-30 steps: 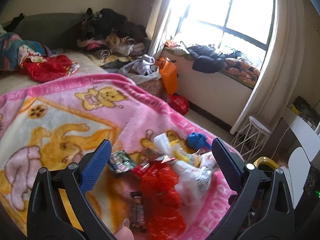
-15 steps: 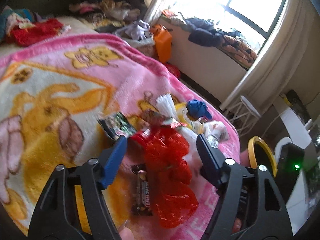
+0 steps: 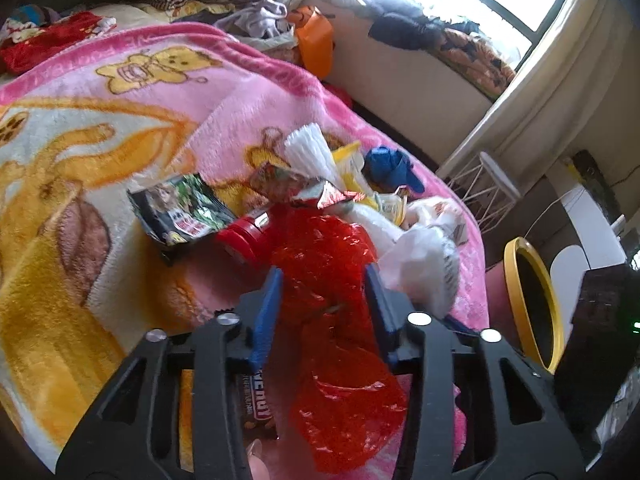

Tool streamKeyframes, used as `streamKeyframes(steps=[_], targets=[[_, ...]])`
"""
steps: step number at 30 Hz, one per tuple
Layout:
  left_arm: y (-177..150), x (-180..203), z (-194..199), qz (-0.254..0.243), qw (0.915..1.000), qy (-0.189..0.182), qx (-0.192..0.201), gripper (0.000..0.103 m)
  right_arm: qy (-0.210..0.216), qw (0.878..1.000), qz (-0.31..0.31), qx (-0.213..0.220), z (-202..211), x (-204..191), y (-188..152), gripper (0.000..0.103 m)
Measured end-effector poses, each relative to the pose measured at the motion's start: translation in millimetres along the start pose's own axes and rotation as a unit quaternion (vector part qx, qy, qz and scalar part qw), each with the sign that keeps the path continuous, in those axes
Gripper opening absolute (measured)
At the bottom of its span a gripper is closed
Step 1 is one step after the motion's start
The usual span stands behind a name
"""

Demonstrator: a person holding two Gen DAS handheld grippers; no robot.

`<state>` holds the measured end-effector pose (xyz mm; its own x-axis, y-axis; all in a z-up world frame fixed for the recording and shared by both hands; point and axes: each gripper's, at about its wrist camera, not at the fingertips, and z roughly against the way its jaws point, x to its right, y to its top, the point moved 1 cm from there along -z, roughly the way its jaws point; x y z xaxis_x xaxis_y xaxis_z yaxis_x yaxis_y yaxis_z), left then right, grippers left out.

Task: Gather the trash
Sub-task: 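Grasp the red plastic bag with the left tool while the right tool grasps the white printed bag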

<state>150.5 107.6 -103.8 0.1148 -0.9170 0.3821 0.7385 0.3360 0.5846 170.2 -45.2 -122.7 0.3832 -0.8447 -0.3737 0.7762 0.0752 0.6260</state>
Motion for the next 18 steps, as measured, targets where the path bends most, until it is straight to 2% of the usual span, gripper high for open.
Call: streamKeyframes(steps=[3,6,18], targets=[[-0.7,-0.4,0.6,0.004,1.0,0.0,0.003,0.012,0.006,1.0,-0.002,0.006,7.9,1.7,0.2,0.023],[-2.4,4.3,4.9,-0.007,0.9999,0.0,0.009,0.006,0.012,1.0,0.0,0.015,17.0,1.5,0.1,0.021],[4.4,26.2,46.0,-0.03,0.9973,-0.018,0.064,0.003,0.011,0.995,0.066,0.07,60.7,-13.6,-0.6,0.017]])
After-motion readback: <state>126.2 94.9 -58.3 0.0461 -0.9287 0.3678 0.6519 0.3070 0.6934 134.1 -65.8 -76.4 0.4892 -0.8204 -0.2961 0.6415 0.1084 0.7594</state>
